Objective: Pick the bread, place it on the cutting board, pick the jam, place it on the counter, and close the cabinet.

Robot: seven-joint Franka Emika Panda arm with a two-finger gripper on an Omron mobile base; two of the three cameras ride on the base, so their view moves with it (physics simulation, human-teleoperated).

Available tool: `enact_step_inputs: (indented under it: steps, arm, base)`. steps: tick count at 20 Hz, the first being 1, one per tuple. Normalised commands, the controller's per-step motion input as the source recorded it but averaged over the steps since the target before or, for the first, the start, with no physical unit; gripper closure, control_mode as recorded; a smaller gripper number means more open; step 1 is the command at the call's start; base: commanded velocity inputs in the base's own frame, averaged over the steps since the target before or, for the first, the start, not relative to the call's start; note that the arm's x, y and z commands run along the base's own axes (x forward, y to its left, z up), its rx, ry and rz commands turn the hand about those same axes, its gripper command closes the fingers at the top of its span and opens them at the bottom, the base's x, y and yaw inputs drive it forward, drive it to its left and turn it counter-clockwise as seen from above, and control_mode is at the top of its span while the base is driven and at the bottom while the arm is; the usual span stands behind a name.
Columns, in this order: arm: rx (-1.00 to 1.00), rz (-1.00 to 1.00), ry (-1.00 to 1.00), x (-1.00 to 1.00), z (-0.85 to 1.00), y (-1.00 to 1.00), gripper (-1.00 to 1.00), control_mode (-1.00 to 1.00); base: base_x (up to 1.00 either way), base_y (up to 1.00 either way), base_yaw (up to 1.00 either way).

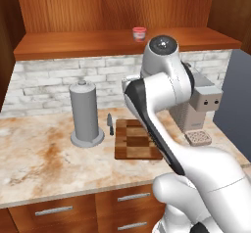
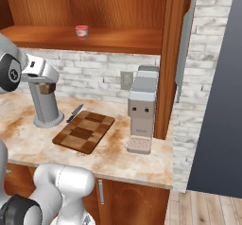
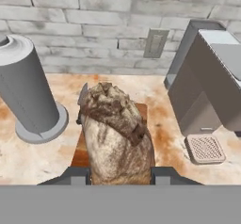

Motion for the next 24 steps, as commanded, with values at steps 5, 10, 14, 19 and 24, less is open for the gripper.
enact_step_inputs:
  steps: [5, 10, 14, 19, 24]
  arm:
    - [0.0, 0.0, 0.06, 0.0, -0.35, -0.01, 1.0, -1.0]
    - [0.0, 0.0, 0.04, 0.0, -0.36, -0.04, 1.0, -1.0]
    - [0.0, 0.0, 0.03, 0.0, -0.34, -0.06, 1.0, -1.0]
    - [0.0, 0.0, 0.02, 0.0, -0.34, -0.02, 1.0, -1.0]
    - [0.0, 0.0, 0.02, 0.03, -0.33, 0.0, 1.0, -1.0]
  base:
    - [0.0, 0.0, 0.0]
    - [0.0, 0.0, 0.0]
    - [0.0, 0.0, 0.0]
    - [0.0, 0.0, 0.0]
    - [0.0, 0.0, 0.0]
